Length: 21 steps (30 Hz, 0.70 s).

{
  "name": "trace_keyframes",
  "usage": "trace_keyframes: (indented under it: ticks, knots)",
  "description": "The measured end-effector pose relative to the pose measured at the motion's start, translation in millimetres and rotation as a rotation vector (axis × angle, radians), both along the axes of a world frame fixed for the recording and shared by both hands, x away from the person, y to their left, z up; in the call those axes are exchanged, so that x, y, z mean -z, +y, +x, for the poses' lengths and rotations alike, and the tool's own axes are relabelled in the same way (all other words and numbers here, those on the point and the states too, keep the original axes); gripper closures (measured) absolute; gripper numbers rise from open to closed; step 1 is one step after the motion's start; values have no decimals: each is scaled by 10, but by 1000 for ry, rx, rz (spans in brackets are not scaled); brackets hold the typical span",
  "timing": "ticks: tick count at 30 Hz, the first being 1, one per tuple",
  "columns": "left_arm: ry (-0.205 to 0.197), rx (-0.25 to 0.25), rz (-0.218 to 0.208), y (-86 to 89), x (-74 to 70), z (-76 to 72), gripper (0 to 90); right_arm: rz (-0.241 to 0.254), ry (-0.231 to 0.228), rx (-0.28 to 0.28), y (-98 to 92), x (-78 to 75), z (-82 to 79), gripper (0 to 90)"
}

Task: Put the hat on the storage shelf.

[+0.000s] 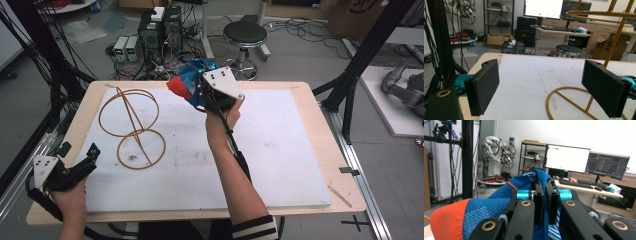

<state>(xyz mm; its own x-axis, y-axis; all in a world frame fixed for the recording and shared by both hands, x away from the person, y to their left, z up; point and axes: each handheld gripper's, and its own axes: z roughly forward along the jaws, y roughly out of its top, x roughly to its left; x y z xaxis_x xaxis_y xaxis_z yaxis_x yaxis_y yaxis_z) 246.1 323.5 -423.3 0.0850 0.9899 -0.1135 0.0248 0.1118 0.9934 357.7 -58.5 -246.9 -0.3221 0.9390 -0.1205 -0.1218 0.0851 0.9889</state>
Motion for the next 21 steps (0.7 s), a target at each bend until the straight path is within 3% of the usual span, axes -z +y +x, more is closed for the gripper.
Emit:
trace_keyframes:
  ticks: [4, 11, 21]
  knots:
    - [0, 0, 0, -2, 0, 1, 150, 3, -22, -14, 71, -80, -12, 884]
    - [-1, 0, -1, -3, -1, -1, 150, 6, -19, -22, 170, -123, 12, 884]
    - [1, 1, -3, 4, -3, -9, 150, 5, -49, -43, 394, -336, 9, 880]
